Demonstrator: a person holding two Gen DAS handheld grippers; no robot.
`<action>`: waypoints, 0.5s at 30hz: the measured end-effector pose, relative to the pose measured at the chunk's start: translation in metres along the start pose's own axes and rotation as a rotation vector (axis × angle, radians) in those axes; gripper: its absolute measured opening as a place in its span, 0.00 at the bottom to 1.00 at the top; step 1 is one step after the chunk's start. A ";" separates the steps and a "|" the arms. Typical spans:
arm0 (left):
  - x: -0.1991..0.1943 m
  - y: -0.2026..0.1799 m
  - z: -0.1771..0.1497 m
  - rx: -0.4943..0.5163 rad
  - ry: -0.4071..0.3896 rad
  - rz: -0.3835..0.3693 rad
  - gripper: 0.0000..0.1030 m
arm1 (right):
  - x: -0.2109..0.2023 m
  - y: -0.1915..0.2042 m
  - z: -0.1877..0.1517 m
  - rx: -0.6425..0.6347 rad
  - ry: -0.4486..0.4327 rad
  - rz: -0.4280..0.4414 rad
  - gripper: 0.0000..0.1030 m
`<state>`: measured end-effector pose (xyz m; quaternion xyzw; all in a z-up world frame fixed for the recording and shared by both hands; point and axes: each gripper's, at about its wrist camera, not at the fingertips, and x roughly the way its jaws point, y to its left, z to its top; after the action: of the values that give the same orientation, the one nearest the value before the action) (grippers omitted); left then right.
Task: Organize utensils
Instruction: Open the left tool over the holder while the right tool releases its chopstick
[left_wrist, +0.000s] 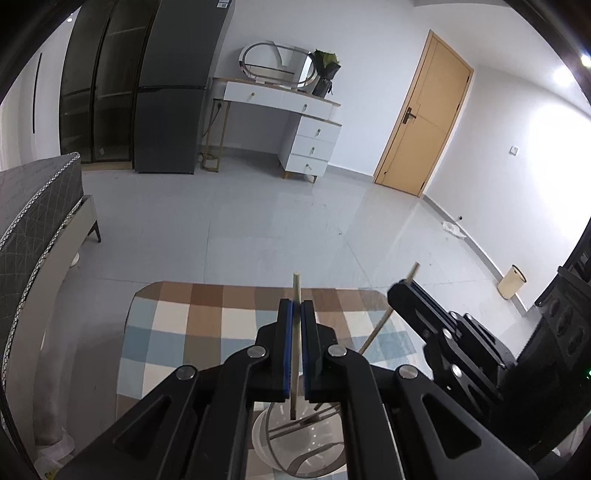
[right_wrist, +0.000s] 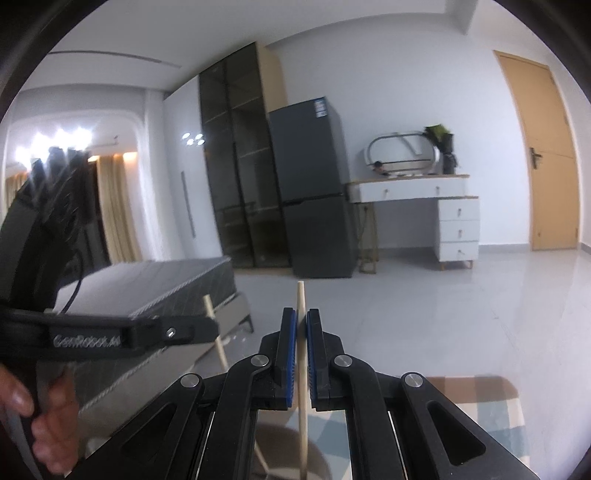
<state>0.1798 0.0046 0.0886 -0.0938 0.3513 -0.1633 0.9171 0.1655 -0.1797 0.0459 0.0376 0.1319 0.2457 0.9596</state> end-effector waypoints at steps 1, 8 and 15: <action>-0.001 0.000 -0.001 0.005 0.010 0.005 0.00 | -0.003 0.002 -0.002 -0.005 0.012 0.015 0.05; -0.009 0.002 -0.008 -0.014 0.066 0.038 0.01 | -0.016 0.005 -0.004 -0.018 0.068 0.056 0.09; -0.040 -0.001 -0.015 -0.036 0.043 0.071 0.29 | -0.055 0.005 0.000 0.030 0.069 0.032 0.19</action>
<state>0.1413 0.0169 0.1020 -0.0942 0.3770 -0.1265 0.9127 0.1166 -0.2021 0.0594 0.0457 0.1678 0.2603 0.9497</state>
